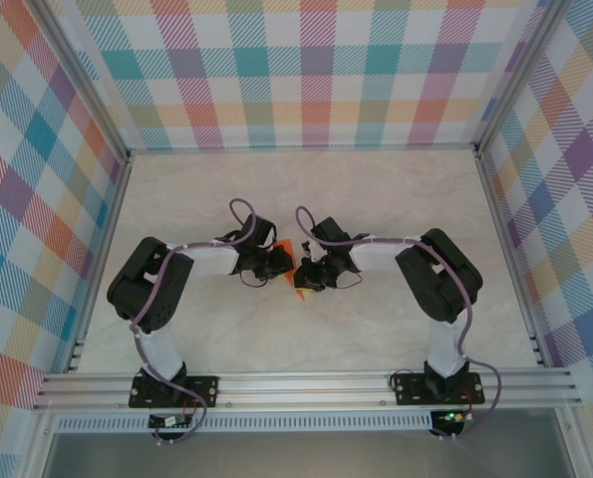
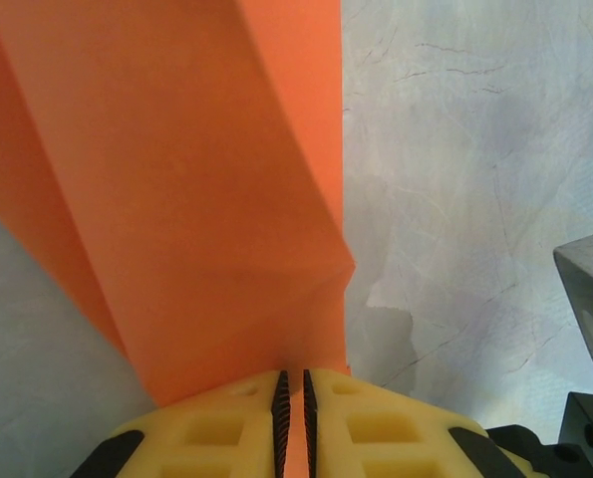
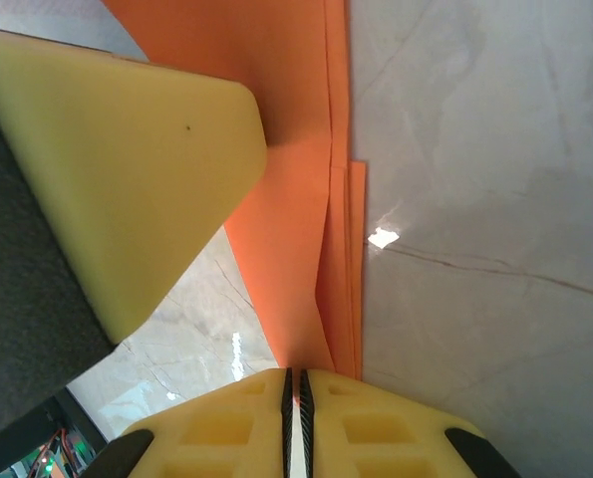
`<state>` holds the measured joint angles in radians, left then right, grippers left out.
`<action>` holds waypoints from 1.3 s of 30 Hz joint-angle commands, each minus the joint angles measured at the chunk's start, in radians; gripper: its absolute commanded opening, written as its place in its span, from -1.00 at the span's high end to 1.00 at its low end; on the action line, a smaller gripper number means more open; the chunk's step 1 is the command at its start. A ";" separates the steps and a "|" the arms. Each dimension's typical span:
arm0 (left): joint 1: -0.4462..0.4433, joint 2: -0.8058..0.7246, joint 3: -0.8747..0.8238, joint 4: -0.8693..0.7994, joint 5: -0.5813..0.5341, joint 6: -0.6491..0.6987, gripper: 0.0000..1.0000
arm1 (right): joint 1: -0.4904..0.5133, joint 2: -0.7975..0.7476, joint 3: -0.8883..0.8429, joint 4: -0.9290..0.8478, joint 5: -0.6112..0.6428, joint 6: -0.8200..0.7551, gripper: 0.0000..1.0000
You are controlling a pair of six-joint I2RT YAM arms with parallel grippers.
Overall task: Fold a paper plane with a square sheet of paper (pick it up from the middle)
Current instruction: Fold the wing for the fifth time at the center of the table.
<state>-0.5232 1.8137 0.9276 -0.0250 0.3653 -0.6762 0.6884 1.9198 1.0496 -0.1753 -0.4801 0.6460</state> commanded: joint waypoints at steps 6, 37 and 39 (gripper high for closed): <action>0.017 -0.105 0.002 0.011 0.008 0.088 0.44 | 0.005 0.001 -0.050 -0.104 -0.083 -0.086 0.74; 0.038 -0.204 -0.264 0.378 0.069 0.188 0.42 | -0.030 -0.044 -0.106 -0.164 -0.191 -0.100 0.74; 0.040 -0.193 -0.256 0.377 0.059 0.186 0.45 | -0.029 -0.042 -0.106 -0.163 -0.193 -0.102 0.74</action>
<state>-0.4919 1.6054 0.6384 0.3283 0.4431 -0.5125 0.6662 1.8561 0.9371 -0.3126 -0.6704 0.5598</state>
